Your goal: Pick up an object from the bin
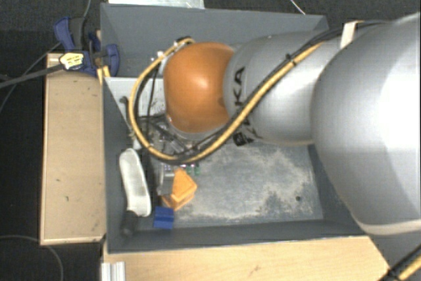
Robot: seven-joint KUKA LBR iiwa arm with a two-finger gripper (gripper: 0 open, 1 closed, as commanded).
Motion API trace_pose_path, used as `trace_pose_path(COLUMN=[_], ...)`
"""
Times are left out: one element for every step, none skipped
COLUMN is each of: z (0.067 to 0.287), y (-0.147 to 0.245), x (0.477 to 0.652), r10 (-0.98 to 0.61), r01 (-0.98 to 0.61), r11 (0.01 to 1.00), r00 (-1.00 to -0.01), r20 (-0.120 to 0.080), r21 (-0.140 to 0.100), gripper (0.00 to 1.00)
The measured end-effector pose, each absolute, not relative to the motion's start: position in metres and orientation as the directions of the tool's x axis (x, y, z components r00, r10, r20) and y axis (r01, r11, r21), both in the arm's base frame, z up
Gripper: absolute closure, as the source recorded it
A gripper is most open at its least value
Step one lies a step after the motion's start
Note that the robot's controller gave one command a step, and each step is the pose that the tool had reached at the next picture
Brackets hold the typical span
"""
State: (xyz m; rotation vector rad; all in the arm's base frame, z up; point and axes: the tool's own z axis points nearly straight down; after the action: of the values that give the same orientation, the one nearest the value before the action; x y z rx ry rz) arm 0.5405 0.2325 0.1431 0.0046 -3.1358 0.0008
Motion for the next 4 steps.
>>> trace_pose_path(z=[0.148, 0.093, 0.107, 0.106], y=[0.231, 0.232, 0.246, 0.245], x=[0.543, 0.527, 0.543, 0.542], r10=[0.003, 0.105, 0.063, 0.099], r01=[0.003, 0.105, 0.063, 0.099], r11=[1.000, 0.994, 0.998, 0.995], r00=[-1.000, -0.994, -0.998, -0.995], r20=[-0.002, 0.009, -0.004, -0.001], r21=[0.001, -0.002, 0.002, 0.001], gripper=[0.00, 0.00, 0.00, 0.00])
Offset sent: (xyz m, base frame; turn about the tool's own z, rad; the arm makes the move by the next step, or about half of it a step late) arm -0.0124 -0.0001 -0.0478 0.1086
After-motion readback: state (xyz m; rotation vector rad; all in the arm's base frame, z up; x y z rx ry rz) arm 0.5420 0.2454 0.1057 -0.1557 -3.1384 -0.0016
